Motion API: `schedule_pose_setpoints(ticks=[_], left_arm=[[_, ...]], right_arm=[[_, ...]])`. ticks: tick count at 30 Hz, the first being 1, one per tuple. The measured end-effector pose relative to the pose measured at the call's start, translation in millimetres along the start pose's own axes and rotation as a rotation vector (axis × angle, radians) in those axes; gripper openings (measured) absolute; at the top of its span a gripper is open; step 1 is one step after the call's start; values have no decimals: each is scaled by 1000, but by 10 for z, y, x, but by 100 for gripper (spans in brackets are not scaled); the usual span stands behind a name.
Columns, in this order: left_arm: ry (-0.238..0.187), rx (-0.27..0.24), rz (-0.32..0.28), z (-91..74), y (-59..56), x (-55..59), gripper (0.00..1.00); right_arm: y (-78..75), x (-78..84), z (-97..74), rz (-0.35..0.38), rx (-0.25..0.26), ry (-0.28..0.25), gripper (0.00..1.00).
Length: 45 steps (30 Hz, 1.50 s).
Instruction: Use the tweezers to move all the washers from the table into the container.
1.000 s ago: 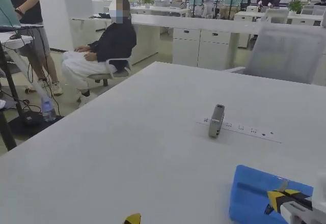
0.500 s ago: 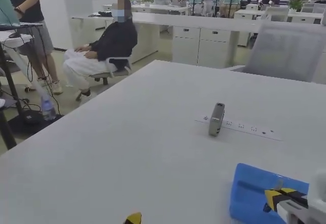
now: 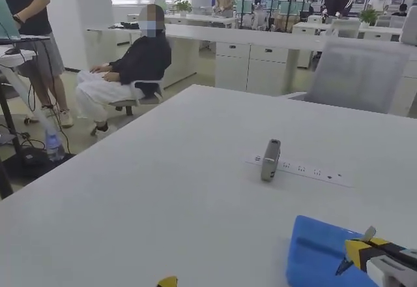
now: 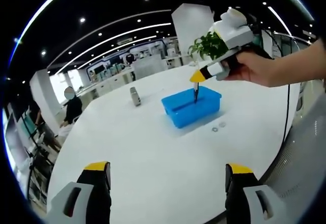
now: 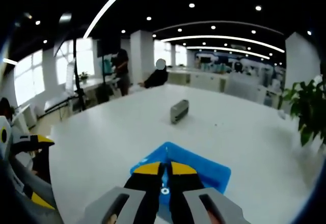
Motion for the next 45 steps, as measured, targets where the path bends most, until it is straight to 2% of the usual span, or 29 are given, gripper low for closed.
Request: schedule_pose_setpoints(ticks=[2,7,13,19,23,30,36,38,45], left_arm=[[-14,6,-8,-1,-3,-11,96],[-17,10,-6,0,-6,-14,96],[-13,11,-2,0,-11,-11,96],[-14,17,-3,1,-17,-13,96],[-9,15,-2,3,-15,-8,96],[5,9,4,12,-10,4,96],[13,9,7,18,-12,10,95],[15,7,8,18,-10,12,95],[18,7,12,19,-12,13,95]], right_arm=[[27,-13,-67,15,-13,-13,2],[76,13,-238,72,-44,-36,2],[138,205,-322,66,-59,8,2],[196,421,-313,54,-59,68,2],[178,526,-261,42,-56,104,2],[200,586,-229,35,-63,128,2],[213,667,-205,-18,-61,155,2],[224,680,-218,-4,-64,127,2],[287,707,-232,-50,-51,106,1]])
Point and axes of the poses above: the centre of the closed fingertips' face, and the gripper's own axes: z roughly forward along the fingers, y roughly to its left, x roughly out of its underside, the point moved 10 cm from there along -z, roughly backward along the fingers, and after that the axes turned 6 degrees about z, right-handed, at the moved point
